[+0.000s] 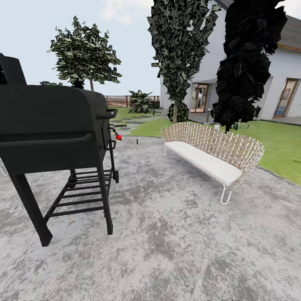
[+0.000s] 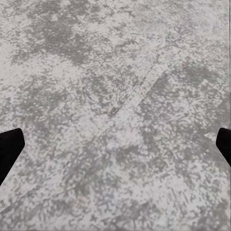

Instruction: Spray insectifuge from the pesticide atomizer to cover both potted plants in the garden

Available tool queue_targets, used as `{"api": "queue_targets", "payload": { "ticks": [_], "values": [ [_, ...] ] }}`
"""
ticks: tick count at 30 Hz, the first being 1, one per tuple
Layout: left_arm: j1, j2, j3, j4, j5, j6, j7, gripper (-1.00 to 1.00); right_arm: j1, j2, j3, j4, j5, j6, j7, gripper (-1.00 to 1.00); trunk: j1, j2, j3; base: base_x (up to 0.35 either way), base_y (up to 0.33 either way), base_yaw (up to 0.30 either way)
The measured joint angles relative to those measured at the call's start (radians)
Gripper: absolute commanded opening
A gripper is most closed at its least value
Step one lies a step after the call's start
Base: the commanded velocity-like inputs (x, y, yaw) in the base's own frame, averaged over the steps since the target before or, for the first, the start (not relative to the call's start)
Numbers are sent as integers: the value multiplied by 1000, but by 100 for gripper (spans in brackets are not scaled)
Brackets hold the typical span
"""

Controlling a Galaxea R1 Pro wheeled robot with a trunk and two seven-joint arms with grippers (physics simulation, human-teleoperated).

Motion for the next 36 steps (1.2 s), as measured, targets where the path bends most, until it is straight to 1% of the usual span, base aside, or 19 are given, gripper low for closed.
{"api": "queue_targets", "payload": {
  "ticks": [3, 5, 14, 23, 36],
  "values": [
    [0, 0, 0, 0, 0, 0, 0, 100, 0, -13, -2, 0, 0, 0, 0, 100, 12, -21, -9, 0, 0, 0],
    [0, 0, 0, 0, 0, 0, 0, 100, 0, -14, -2, 0, 0, 0, 0, 100, 19, -35, -16, 0, 0, 0],
    [0, 2, 1, 0, 0, 0, 0, 100, 0, -15, -1, 1, 1, 2, 1, 100, 54, -98, -44, 0, 0, 10],
    [0, 2, 1, 0, -1, 0, 0, 100, 0, -13, -1, 2, 2, 2, 1, 100, 88, -161, -81, 0, 0, 123],
    [0, 2, 0, 0, -1, 0, 0, 100, 0, -15, 0, 2, 2, 2, 2, 100, 138, -252, -123, 0, 0, 8]
  ]
}}
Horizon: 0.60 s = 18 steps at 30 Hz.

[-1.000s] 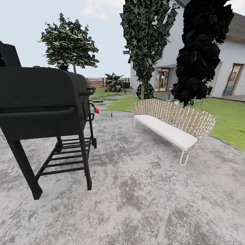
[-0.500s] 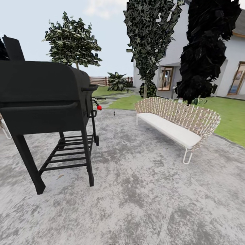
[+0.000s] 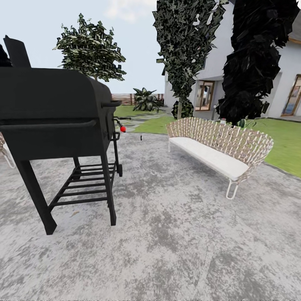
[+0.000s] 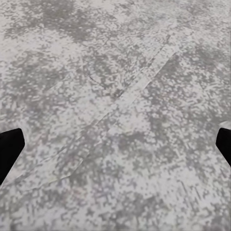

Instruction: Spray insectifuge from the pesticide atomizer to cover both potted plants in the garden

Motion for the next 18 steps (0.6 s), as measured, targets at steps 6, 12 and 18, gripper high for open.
{"api": "queue_targets", "payload": {
  "ticks": [6, 12, 18],
  "values": [
    [0, 0, 0, 0, 0, -1, 0, 100, 0, 0, 0, 0, 0, 0, 0, 100, 19, -35, -16, 0, 0, 0],
    [0, 0, 1, -1, 0, -1, 0, 100, 0, 0, 0, 1, 1, 0, 0, 100, 19, -35, -16, 90, -2, 0],
    [0, 0, 1, 0, 0, -1, 0, 100, 0, 0, 0, 0, 0, 0, 0, 100, 19, -35, -16, 285, -143, 0]
  ]
}}
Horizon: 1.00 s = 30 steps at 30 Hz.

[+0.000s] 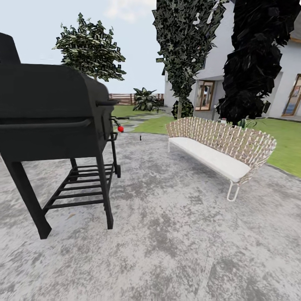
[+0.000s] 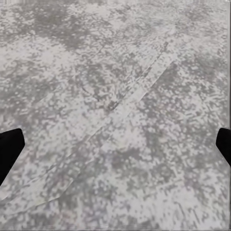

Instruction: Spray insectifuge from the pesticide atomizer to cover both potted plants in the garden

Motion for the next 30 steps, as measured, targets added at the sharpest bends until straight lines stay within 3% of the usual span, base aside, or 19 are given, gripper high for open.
{"api": "queue_targets", "payload": {
  "ticks": [30],
  "values": [
    [0, 2, 0, 0, -2, 0, 0, 100, 0, 2, 0, 1, 0, 0, 0, 100, 0, 0, -14, 249, -235, 37]
  ]
}}
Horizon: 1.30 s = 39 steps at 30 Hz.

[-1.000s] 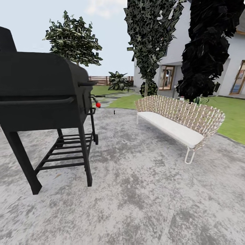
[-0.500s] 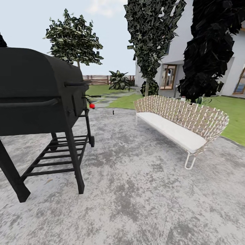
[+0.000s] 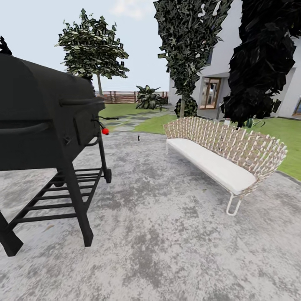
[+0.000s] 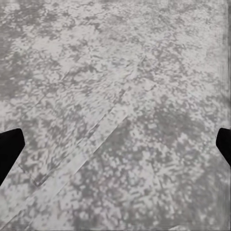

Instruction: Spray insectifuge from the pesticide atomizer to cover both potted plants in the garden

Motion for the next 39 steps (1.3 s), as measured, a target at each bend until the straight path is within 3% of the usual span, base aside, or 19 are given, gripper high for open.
{"api": "queue_targets", "payload": {
  "ticks": [20, 32, 39],
  "values": [
    [0, 2, 0, 0, -2, 0, 0, 100, 0, 0, 1, -1, -1, -1, 0, 100, 0, 0, 0, 257, -230, 4],
    [0, 2, 0, -2, 0, 0, 0, 100, 0, 0, 1, -1, -1, -2, 0, 100, 0, 0, 0, 284, -203, 249],
    [0, 4, 0, -1, 1, 0, 0, 100, 0, -1, 2, -1, 1, -2, 1, 100, 0, 0, 0, 298, -170, 48]
  ]
}}
